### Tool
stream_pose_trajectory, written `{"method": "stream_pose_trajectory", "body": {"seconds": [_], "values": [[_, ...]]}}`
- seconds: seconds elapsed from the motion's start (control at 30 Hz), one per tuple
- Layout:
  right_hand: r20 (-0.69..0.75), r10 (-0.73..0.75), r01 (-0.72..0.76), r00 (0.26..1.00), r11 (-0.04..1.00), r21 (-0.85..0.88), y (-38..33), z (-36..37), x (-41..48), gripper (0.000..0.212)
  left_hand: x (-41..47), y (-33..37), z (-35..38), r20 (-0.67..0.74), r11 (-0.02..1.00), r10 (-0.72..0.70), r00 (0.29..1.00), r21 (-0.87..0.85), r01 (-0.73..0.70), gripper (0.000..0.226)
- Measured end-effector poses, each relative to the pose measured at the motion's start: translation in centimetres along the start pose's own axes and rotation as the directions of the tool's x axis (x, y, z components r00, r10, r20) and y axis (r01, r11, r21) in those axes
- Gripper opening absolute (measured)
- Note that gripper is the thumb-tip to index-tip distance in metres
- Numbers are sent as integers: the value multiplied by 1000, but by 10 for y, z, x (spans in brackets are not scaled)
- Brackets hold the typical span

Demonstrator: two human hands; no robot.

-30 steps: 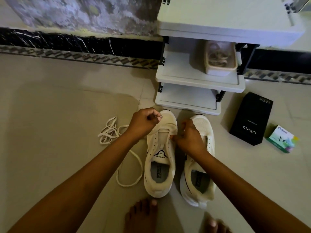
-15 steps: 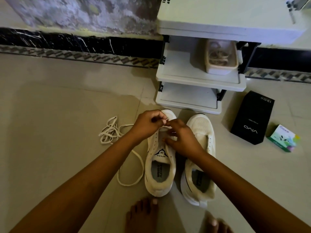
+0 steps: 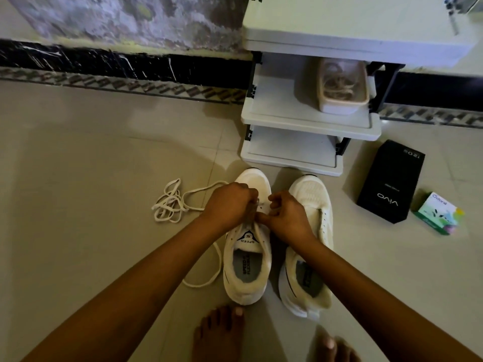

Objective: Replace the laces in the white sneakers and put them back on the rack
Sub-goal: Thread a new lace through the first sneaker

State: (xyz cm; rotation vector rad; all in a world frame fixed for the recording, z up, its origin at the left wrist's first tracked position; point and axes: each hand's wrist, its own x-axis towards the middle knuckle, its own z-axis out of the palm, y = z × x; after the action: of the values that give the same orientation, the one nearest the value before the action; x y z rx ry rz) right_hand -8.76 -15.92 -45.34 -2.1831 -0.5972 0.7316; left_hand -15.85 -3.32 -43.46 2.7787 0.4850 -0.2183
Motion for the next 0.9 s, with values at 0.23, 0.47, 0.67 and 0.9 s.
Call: {"method": "stream_pose_trajectory", "body": {"seconds": [0.23,0.47,0.67,0.9], "values": [[-9,-63,62,998,998,-11,0,1,-3,43,-1,0,-4,-109,996,-90,990,-11,89,23],[-16,-155,154,988,987,-38,-1,1,-8,38,-2,-2,-5,-32,981,-88,996,-178,81,17],[12,-149,149,989,988,-37,1,0,-7,40,-1,6,3,31,992,-25,999,124,21,27],[-4,-103,103,995,994,-42,2,2,-3,41,-1,13,-2,76,946,17,997,321,-41,27]]}}
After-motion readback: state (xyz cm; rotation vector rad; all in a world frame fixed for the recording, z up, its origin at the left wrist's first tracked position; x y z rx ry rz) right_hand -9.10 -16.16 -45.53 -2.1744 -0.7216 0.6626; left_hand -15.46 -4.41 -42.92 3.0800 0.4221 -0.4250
